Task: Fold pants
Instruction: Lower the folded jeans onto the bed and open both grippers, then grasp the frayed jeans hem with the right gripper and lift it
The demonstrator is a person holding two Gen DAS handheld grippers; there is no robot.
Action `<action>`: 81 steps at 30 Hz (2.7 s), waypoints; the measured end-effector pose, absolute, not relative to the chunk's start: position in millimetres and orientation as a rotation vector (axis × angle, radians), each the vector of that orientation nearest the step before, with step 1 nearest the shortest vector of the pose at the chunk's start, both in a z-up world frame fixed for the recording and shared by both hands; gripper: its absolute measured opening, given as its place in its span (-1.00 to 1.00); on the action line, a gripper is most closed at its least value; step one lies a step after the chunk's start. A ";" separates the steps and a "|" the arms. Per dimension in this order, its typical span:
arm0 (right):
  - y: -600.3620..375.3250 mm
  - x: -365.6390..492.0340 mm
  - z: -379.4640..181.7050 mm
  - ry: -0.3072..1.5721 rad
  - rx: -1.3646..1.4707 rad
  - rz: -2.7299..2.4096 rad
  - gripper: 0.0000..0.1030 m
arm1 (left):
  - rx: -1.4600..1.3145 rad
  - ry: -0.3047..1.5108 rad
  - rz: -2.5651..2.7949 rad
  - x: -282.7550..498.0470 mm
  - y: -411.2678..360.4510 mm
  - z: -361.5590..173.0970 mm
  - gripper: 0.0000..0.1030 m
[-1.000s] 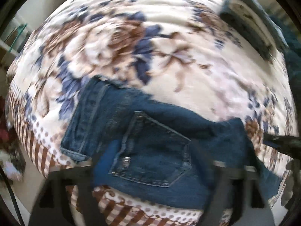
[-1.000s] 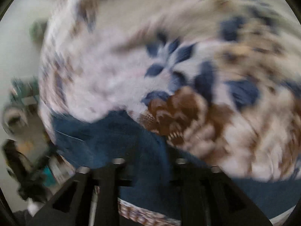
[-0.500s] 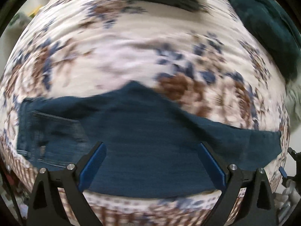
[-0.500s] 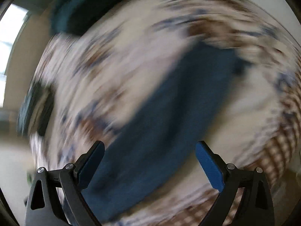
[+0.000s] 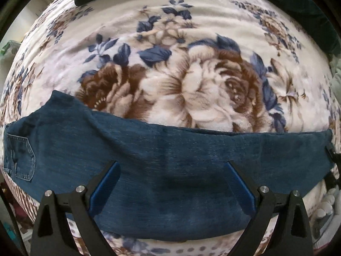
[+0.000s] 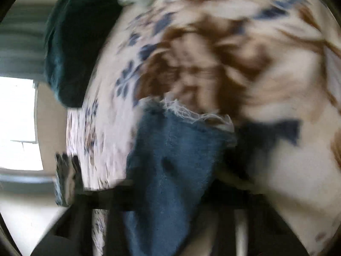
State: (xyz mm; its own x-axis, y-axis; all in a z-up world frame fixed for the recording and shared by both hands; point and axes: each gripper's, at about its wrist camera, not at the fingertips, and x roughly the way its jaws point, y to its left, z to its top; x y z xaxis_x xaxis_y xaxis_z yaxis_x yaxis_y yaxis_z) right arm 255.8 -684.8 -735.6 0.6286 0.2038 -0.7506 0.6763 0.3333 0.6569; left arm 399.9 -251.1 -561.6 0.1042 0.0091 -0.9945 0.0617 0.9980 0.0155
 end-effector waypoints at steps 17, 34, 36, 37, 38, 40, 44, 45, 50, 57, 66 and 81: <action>-692.3 257.8 -769.7 0.841 1.344 -0.210 -0.54 | 0.174 1.446 -0.024 389.0 -274.8 -580.1 0.93; -585.2 289.0 -608.4 0.783 0.910 -0.236 -0.88 | -0.032 1.385 0.040 386.5 -147.4 -522.9 0.93; -550.5 299.0 -591.4 0.804 0.857 -0.222 -0.88 | -0.049 1.384 0.063 385.2 -118.0 -516.1 0.93; -526.5 306.9 -583.5 0.818 0.821 -0.211 -0.88 | -0.055 1.382 0.075 383.1 -107.4 -512.9 0.93; -508.3 318.1 -577.5 0.833 0.789 -0.204 -0.88 | -0.064 1.381 0.087 381.2 -92.3 -508.9 0.93; -461.7 323.8 -570.1 0.867 0.740 -0.187 -0.88 | -0.078 1.378 0.123 377.8 -57.4 -500.7 0.92; -384.6 341.3 -570.9 0.926 0.719 -0.155 -0.88 | -0.114 1.367 0.171 371.0 1.4 -487.3 0.92; -364.2 344.3 -573.1 0.944 0.697 -0.150 -0.88 | -0.128 1.362 0.184 368.5 20.4 -484.5 0.92; -261.5 347.2 -590.8 1.021 0.585 -0.100 -0.88 | -0.163 1.352 0.241 358.2 79.2 -485.5 0.92; -133.1 351.1 -623.2 1.113 0.400 0.024 -0.88 | -0.239 1.370 0.329 340.9 149.1 -500.5 0.92; -24.3 348.6 -691.7 1.336 0.109 0.080 -0.55 | -0.283 1.393 0.381 326.9 187.7 -513.1 0.92; -192.3 314.9 -637.1 1.379 0.523 -0.133 0.32 | -0.384 1.578 -0.088 397.7 25.3 -567.6 0.92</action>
State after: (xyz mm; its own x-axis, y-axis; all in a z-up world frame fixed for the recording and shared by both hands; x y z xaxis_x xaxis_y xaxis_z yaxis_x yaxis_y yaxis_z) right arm 314.9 -192.3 -637.1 0.2036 0.2098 -0.9563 0.3884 0.8793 0.2756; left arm 397.7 25.3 -567.6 0.0033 -0.2955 -0.9553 -0.1879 0.9381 -0.2908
